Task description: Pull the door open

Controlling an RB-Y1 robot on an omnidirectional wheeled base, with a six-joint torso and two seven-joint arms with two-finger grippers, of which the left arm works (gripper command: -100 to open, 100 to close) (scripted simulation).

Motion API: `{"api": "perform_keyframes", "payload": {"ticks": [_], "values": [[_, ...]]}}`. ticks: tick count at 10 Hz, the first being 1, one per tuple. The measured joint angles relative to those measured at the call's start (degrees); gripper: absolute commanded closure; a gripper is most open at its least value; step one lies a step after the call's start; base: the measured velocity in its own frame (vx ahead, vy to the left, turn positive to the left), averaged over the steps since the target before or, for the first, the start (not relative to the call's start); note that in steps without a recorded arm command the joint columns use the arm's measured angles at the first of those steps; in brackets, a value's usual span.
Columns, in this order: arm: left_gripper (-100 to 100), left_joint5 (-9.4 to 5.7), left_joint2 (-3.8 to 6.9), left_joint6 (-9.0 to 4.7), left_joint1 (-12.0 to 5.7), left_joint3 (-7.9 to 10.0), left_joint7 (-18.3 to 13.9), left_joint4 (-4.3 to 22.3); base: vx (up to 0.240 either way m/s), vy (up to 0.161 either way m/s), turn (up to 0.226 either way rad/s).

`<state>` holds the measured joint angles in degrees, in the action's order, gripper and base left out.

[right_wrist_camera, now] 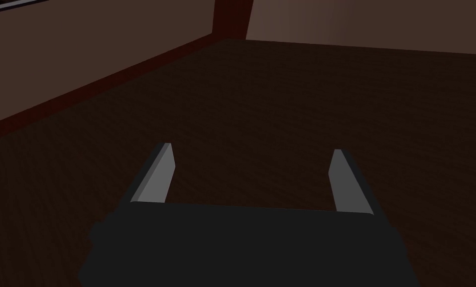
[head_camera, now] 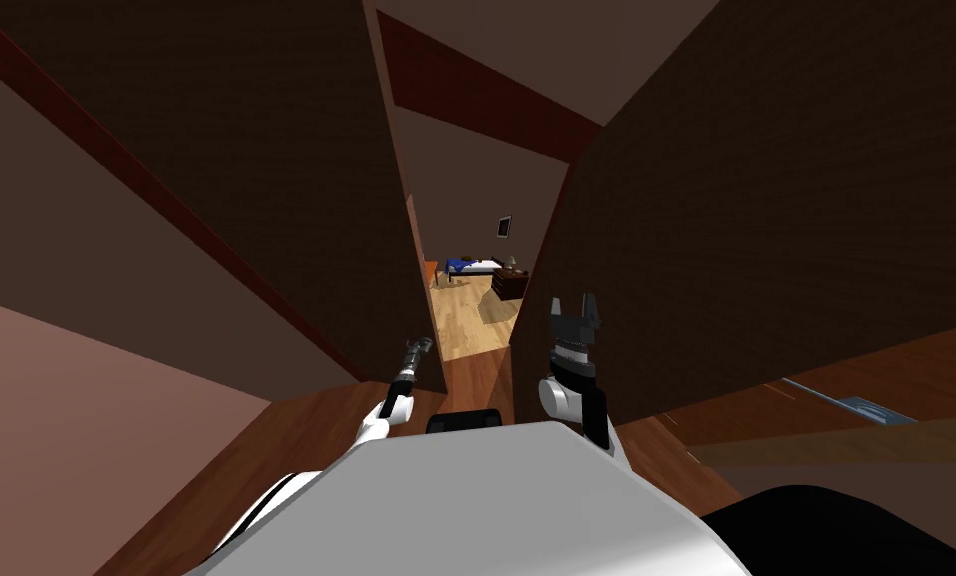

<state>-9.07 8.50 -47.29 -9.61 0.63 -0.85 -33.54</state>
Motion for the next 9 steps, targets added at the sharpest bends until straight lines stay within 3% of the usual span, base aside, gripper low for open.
{"api": "perform_keyframes", "payload": {"ticks": [2,3,4,7,9], "values": [[100,0.18,0.63,-1.74,-1.46,-0.29,-0.85,2.94,-0.027,0.018,-0.034],[100,0.31,0.89,-1.62,-1.04,-0.49,-1.27,2.13,-0.027,0.020,-0.043],[100,0.51,1.39,-2.16,-1.51,-0.79,-1.91,3.15,-0.024,0.016,-0.032],[100,1.23,2.60,-0.50,0.49,-1.81,-3.59,-0.48,-0.026,0.031,-0.063],[100,1.68,3.41,-1.68,-0.15,-2.38,-5.00,1.39,-0.028,0.032,-0.116]]}}
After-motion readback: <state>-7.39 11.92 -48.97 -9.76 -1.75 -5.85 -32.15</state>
